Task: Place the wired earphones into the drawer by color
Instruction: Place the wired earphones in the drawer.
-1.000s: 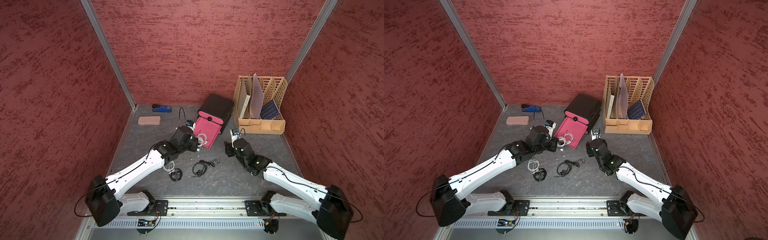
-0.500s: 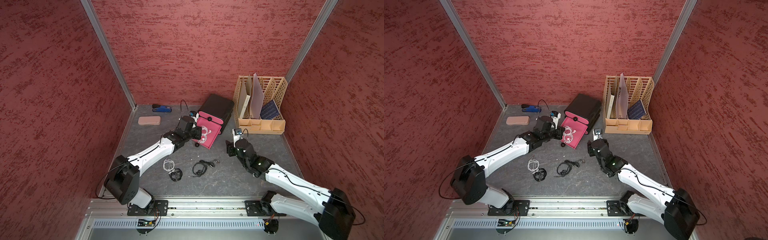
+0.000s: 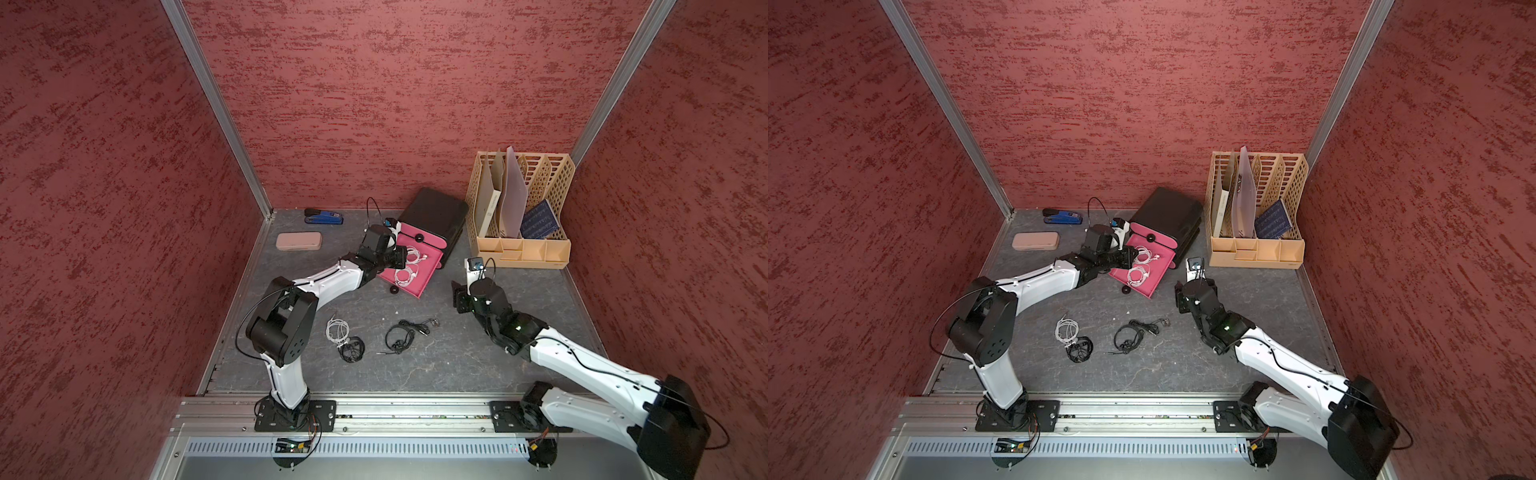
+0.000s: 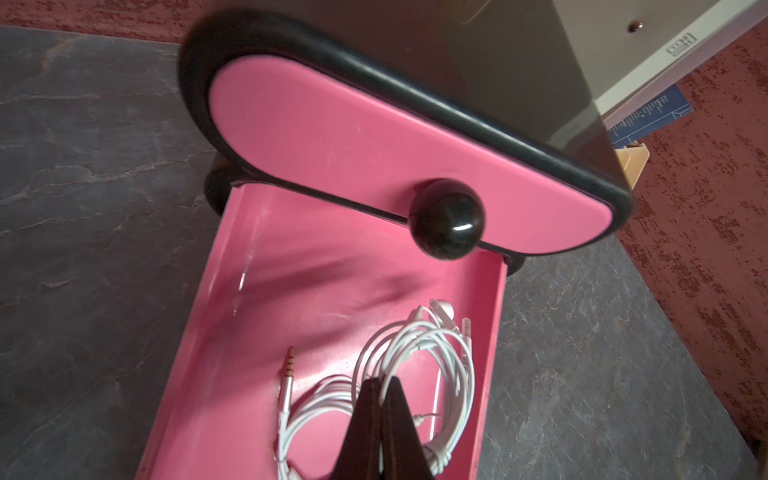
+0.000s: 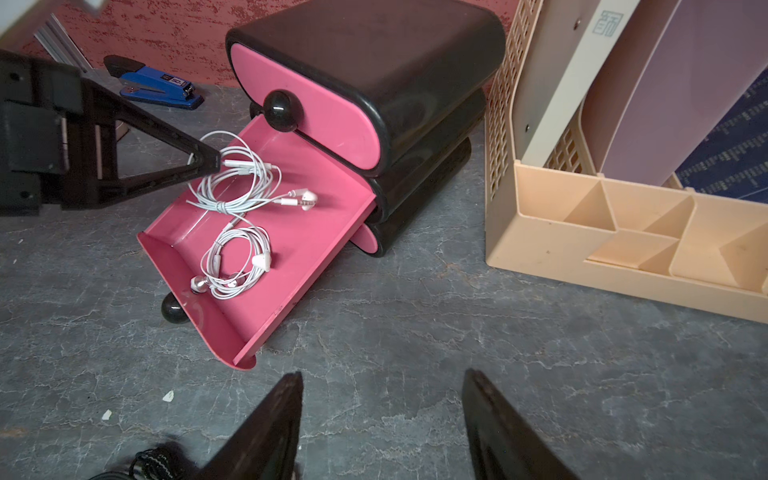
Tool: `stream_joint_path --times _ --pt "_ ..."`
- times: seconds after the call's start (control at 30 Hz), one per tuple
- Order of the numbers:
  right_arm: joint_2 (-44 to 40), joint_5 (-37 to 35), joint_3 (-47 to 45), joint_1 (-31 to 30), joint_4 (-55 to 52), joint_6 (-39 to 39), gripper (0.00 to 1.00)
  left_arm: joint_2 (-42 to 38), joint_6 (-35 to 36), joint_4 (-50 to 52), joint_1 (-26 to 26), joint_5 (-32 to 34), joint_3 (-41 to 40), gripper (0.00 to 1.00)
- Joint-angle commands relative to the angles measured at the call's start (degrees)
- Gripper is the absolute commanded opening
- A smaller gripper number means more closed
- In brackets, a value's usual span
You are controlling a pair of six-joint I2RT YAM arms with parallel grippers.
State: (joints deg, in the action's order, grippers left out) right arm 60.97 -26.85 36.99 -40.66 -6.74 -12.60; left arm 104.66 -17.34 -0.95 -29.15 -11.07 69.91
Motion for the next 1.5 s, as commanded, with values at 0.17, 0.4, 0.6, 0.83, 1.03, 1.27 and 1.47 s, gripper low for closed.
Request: stream_joint_path --times 0.17,0.4,0.6,0.83,1.03,1.27,1.47 --pt "1.1 -1.2 0.3 0.2 1.7 0.2 0.65 4.4 -0.2 -3.2 2.4 -1.9 3.2 0.0" --pt "1.9 -1.2 0.5 0.2 1.8 0.6 0.65 4.3 -0.4 -2.2 2.6 -2.0 4.2 0.35" --pt "2.7 0.1 0.8 0.2 1.9 0.7 0.65 -0.1 -1.6 -0.1 3.0 0.2 1.9 0.66" --pt "4.1 5.5 1.4 0.2 2.5 1.0 0.66 -10.5 -3.0 2.7 3.7 4.8 -5.6 1.0" --pt "7.0 12.0 2.8 0.2 2.3 0.9 0.66 -21.2 -3.5 8.9 3.7 8.7 -13.5 1.0" --pt "8.6 15.6 3.5 0.2 2.5 0.1 0.66 -34.6 -5.6 19.9 3.7 15.6 -22.1 1.0" --pt "9.5 16.5 3.8 0.2 2.4 -0.5 0.66 -44.8 -10.5 27.9 3.6 18.1 -28.9 1.0"
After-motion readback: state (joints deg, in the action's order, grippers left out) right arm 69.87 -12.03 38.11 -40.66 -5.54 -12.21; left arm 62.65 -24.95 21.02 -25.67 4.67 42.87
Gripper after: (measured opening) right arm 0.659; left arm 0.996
